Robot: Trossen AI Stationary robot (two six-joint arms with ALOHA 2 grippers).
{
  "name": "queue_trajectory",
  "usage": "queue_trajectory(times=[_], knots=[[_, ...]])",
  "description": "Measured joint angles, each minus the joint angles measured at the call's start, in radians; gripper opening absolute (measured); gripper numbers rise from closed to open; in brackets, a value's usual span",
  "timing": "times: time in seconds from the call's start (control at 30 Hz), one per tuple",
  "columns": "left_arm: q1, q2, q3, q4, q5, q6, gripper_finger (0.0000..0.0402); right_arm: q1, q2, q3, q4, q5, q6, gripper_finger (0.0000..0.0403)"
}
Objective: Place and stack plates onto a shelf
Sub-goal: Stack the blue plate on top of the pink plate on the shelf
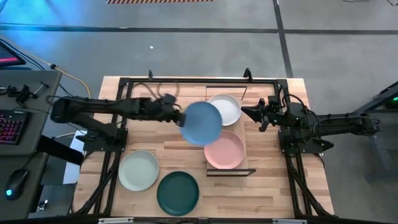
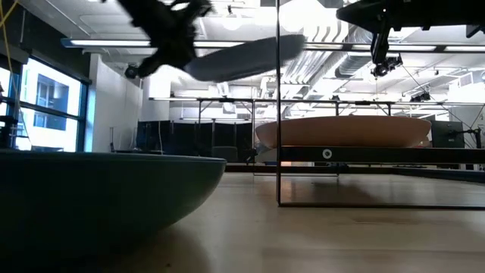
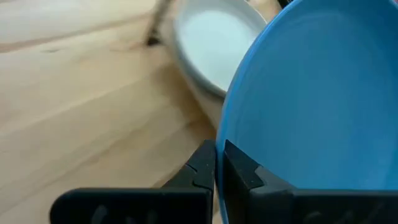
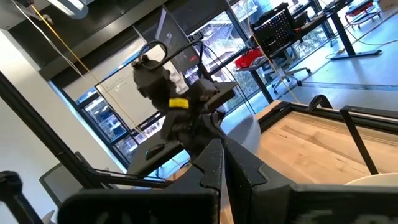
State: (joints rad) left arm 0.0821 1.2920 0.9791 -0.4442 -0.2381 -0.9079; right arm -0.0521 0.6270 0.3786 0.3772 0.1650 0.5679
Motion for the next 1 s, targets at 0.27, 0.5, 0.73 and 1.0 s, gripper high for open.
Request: queue_trajectory(times=[0.27, 0.5, 0.73, 1.0], knots=[[-0.079, 0.315, 0.294, 0.027, 0.052, 0.133, 0.0001, 0.0, 0.0, 0.0, 0.006, 0.0, 0.0, 0.0], [-0.092, 0.5, 0.431, 0.026, 0.076, 0.173, 0.0, 0.0, 0.0, 0.0, 0.007, 0.0, 0.0, 0.0], [-0.09, 0.565, 0.443, 0.026, 0.148, 0.17, 0.0, 0.0, 0.0, 0.0, 0.001, 0.0, 0.0, 0.0], [-0.098, 0.565, 0.444, 0.025, 0.106, 0.2, 0.0009, 0.0, 0.0, 0.0, -0.007, 0.0, 0.0, 0.0]])
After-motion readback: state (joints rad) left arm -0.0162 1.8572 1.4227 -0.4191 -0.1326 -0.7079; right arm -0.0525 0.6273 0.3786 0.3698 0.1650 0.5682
